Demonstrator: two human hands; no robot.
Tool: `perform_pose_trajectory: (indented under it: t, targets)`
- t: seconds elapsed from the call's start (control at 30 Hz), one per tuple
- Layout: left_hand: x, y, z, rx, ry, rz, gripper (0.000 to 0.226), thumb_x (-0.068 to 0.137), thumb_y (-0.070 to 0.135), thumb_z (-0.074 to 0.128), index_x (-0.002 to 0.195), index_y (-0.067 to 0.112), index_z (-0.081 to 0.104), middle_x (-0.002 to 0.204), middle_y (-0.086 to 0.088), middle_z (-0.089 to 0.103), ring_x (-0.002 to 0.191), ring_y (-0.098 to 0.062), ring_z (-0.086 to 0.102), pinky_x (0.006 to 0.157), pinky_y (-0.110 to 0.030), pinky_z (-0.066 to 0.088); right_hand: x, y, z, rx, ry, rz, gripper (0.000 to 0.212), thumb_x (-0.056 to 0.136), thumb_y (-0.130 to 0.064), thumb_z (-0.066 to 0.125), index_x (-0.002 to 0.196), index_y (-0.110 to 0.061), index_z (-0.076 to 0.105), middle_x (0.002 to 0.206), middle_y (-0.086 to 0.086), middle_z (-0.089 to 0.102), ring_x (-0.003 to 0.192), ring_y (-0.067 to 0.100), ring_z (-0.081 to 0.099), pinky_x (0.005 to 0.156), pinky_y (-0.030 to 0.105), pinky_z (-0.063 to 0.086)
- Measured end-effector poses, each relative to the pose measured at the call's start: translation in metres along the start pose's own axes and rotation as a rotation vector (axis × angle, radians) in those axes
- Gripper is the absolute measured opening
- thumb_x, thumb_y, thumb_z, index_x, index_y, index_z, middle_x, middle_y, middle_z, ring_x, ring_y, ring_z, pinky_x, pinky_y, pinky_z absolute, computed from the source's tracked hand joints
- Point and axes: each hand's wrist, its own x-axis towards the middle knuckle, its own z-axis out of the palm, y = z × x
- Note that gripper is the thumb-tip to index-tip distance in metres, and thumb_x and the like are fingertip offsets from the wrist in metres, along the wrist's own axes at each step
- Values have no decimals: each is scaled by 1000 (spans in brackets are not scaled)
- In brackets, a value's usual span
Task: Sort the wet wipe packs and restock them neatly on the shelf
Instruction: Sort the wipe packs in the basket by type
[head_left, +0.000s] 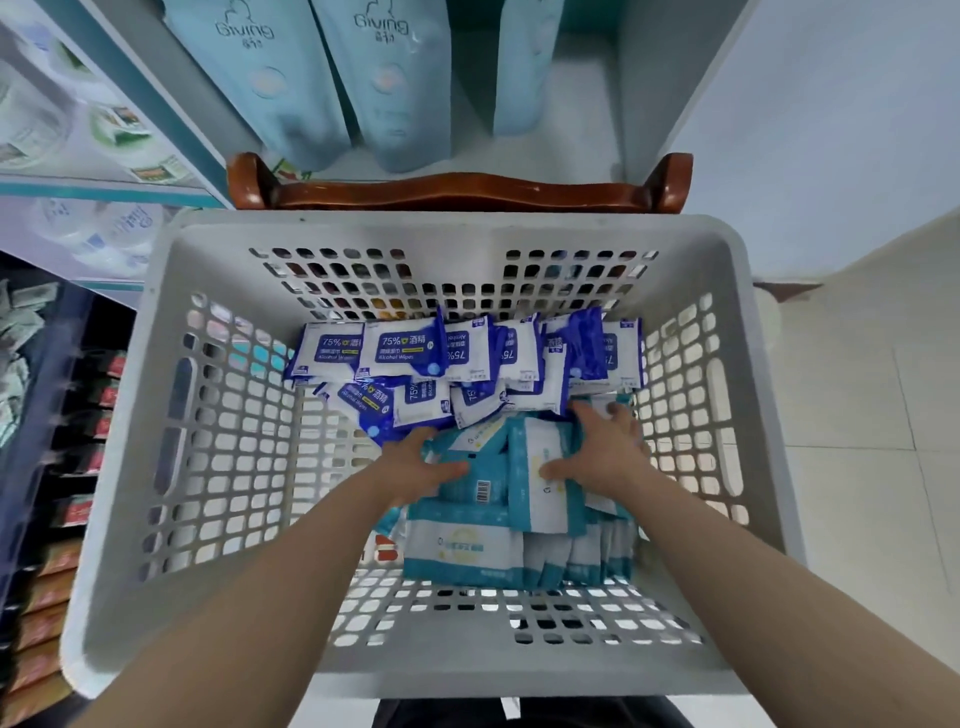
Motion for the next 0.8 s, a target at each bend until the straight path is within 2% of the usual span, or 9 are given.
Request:
perform_pose_trajectory:
  t: [0.07,0.17,0.23,0.33,0.4,0.5,0.57,0.67,0.8]
  targets:
    - [1,-1,2,69,-52,33,74,82,55,64,145,31,34,153,-8,22,131,-24,38,106,-35,39,3,2,1,30,-72,51,107,68,-51,79,151,-35,13,157,18,-3,145,37,2,118,50,15]
    - [-1,4,4,221,-117,104,72,85,58,58,147,37,29,158,-7,8,144,-28,21,117,-39,24,2,3,5,-49,-199,64,107,69,-62,73,152,-29,15,156,19,3,145,37,8,118,43,19]
    - [1,3,5,286,-119,120,74,85,58,57,149,39,24,159,-7,3,145,-28,18,117,-39,22,-3,0,8,-115,-198,55,104,69,-64,71,152,-30,18,154,18,12,142,36,13,116,41,22]
    - [3,2,6,364,-100,159,73,86,59,56,148,42,22,160,-6,1,146,-30,15,117,-44,21,-10,-9,9,-242,-222,-34,88,73,-61,68,147,-32,30,146,15,30,137,32,24,111,43,31]
    - [5,0,7,416,-106,181,68,87,59,53,147,41,26,160,-4,2,146,-30,12,118,-46,19,-13,-15,0,-260,-291,-97,75,82,-56,63,146,-31,34,149,10,34,137,29,29,110,40,32]
    - [7,3,6,424,-104,209,59,89,56,54,143,37,38,160,0,7,146,-29,8,119,-45,15,-10,-16,-20,-87,-299,-124,69,90,-42,61,150,-25,29,155,2,29,136,22,37,108,30,32]
    - [8,6,5,354,-68,243,57,86,54,59,138,34,46,158,2,17,145,-25,15,118,-42,18,-5,-13,-22,15,-241,-110,69,91,-38,61,150,-23,27,155,4,28,135,23,38,104,27,33]
    - [9,11,9,228,-98,250,69,86,54,60,146,36,32,157,4,24,143,-24,23,116,-42,25,3,-9,-8,-83,-197,-69,67,90,-39,60,147,-30,28,151,16,21,139,36,24,113,38,27]
    - [13,15,21,431,-105,230,68,90,59,47,149,41,19,160,1,12,146,-33,6,118,-50,14,4,-6,3,-76,-155,-93,66,86,-39,62,145,-38,32,151,16,12,141,39,11,115,44,19]
